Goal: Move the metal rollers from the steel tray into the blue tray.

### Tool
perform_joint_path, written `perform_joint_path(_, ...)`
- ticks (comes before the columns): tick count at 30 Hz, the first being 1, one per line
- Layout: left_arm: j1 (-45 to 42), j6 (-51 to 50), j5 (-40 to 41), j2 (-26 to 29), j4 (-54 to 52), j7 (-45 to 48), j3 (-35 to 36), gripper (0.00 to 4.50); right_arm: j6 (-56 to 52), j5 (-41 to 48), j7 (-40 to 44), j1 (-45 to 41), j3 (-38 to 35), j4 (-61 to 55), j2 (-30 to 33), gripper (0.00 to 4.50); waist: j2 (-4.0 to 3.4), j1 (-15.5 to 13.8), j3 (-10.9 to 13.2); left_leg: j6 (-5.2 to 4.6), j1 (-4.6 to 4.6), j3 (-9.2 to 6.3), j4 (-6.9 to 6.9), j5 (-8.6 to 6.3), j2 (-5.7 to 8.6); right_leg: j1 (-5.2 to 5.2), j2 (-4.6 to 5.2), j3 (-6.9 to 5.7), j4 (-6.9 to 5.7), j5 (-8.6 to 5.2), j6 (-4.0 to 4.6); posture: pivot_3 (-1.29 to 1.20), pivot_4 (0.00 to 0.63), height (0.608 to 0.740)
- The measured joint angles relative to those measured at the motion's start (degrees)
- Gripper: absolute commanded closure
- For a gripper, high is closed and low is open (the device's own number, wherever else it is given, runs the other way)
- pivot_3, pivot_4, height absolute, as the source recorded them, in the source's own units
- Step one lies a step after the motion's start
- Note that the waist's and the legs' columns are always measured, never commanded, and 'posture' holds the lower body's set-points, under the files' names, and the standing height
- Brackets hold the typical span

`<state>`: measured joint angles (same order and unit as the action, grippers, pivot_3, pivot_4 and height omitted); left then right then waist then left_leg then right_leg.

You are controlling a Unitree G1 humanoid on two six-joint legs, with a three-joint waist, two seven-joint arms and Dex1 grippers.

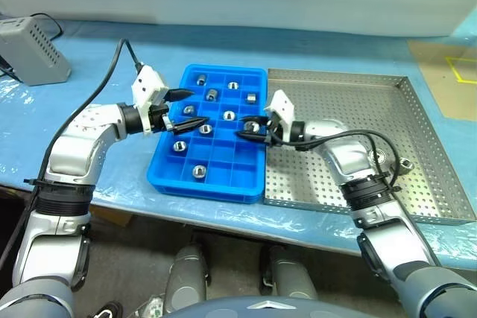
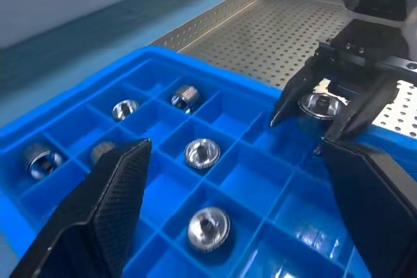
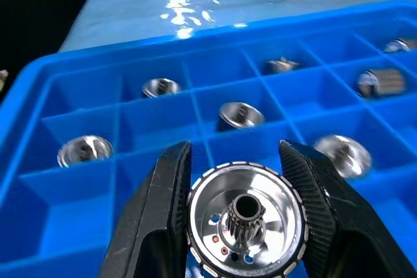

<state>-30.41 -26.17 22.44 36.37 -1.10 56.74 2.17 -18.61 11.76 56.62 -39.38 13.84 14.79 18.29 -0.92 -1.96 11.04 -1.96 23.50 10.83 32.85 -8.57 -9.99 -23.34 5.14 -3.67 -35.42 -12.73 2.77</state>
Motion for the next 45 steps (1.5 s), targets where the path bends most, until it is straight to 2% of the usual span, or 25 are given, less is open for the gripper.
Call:
perform_joint_path(7,3.59,-1.11,0.39,0.18,-4.54,-2.05,0.01,0.12,6.73,-2.81,-0.49,-3.55,0.13,10.91,-1.17,2.81,0.06,-1.36,0.01,0.05,-0.01,0.00,-0.09,0.03,0.03,0.00,0.02,0.02,0.04,0.00,0.00,-0.03,0.150,0.740)
perform_joint_path(14,4.15,-2.20,0.82,0.05,-6.60,-3.52,-0.07,0.12,9.78,-4.08,-0.90,-3.70,-0.24,12.26,-0.96,2.81,0.06,-1.08,0.01,0.13,-0.10,0.01,-0.16,0.08,0.00,0.01,0.00,0.03,0.02,0.00,0.00,-0.04,0.150,0.740)
perform_joint_path(15,4.13,-2.51,0.85,-0.03,-6.60,-3.55,-0.12,0.12,10.06,-4.10,-1.23,-3.70,-0.27,12.42,-1.00,2.09,0.06,-1.04,0.01,0.13,-0.12,0.01,-0.16,0.08,0.01,0.03,0.00,0.04,0.02,0.00,0.00,-0.05,0.150,0.740)
perform_joint_path(18,3.86,-2.83,0.86,-0.28,-6.58,-3.53,-0.39,0.12,9.87,-4.08,-1.79,-3.67,-0.80,12.47,-1.00,1.25,0.07,-1.03,0.01,0.13,-0.12,0.01,-0.16,0.08,0.02,0.03,0.00,0.05,0.02,0.00,0.00,-0.07,0.150,0.740)
perform_joint_path(26,1.63,-3.04,0.92,-1.08,-6.05,-2.90,-1.90,0.12,3.86,-1.13,-1.81,-2.60,-4.95,7.02,0.56,1.25,0.08,-0.59,0.02,0.12,-0.09,0.04,-0.19,0.08,0.02,0.00,0.00,0.06,0.03,0.00,0.00,-0.13,0.150,0.740)
perform_joint_path(29,0.67,-3.03,1.11,-1.89,-5.39,-2.08,-2.65,0.12,0.29,1.56,-2.00,-2.47,-9.07,2.83,4.05,1.25,0.08,-0.62,0.02,0.12,-0.12,0.07,-0.19,0.08,0.04,0.02,0.00,0.08,0.04,0.00,0.00,-0.16,0.150,0.740)
perform_joint_path(32,-0.42,-2.98,1.10,-3.27,-3.74,-1.55,-3.56,0.12,-3.93,4.11,-1.27,-0.81,-13.33,-1.22,10.13,1.25,0.09,-0.72,0.02,0.10,-0.14,0.14,-0.19,0.07,0.05,0.07,0.00,0.10,0.08,0.00,0.00,-0.20,0.150,0.740)
perform_joint_path(38,-4.13,-1.09,0.77,-6.32,0.93,0.65,-6.30,0.12,-10.31,6.14,4.85,13.52,-16.81,-6.73,26.53,1.25,0.10,-0.13,0.01,-0.15,-0.26,0.38,-0.23,-0.09,0.07,0.27,0.00,0.21,0.51,0.02,-0.04,-0.29,0.150,0.740)
perform_joint_path(42,-6.24,1.28,-0.25,-8.06,4.72,2.32,-7.70,0.12,-10.44,6.01,4.25,18.87,-21.14,-6.95,32.23,1.25,0.10,1.54,0.01,-0.23,-0.35,0.53,-0.23,-0.16,0.07,0.23,-0.04,0.40,0.56,0.04,-0.07,-0.33,0.150,0.740)
perform_joint_path(45,-8.05,2.77,-1.22,-9.39,7.89,2.87,-8.39,0.12,-9.97,6.00,2.46,21.36,-23.95,-6.97,33.01,1.25,0.12,2.70,0.01,-0.22,-0.37,0.54,-0.22,-0.16,0.05,0.23,-0.07,0.41,0.56,0.03,-0.07,-0.35,0.150,0.740)
